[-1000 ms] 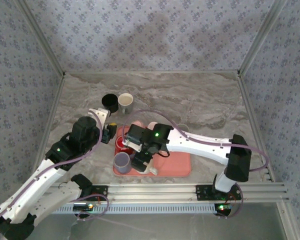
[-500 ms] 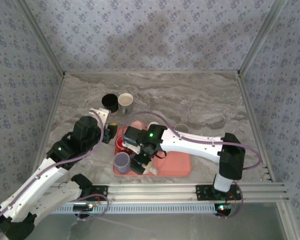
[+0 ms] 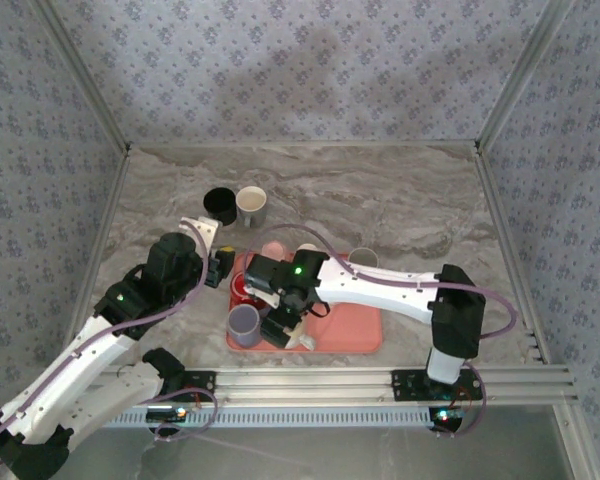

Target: Turn the mug right side up

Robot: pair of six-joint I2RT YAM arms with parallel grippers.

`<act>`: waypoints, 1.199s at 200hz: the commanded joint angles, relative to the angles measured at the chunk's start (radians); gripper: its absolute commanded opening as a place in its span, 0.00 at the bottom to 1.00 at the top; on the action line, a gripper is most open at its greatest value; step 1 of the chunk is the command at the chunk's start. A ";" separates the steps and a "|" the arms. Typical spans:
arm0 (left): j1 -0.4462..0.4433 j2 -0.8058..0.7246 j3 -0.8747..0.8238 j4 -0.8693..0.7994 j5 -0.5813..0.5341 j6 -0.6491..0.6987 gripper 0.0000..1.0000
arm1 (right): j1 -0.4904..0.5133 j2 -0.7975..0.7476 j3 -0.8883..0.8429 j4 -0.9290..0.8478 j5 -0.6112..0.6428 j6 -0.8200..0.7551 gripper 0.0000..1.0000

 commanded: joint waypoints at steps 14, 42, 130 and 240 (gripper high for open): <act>0.000 0.000 -0.002 0.018 -0.002 0.017 0.57 | 0.010 0.034 0.023 -0.027 0.006 0.017 1.00; 0.000 -0.001 -0.002 0.018 -0.001 0.017 0.57 | 0.007 0.043 0.017 -0.028 -0.010 0.023 1.00; 0.000 -0.001 -0.002 0.017 0.006 0.019 0.57 | -0.006 0.091 0.002 -0.016 -0.020 0.020 1.00; 0.001 -0.007 -0.005 0.020 0.005 0.022 0.56 | 0.002 0.174 -0.006 0.030 0.021 0.002 1.00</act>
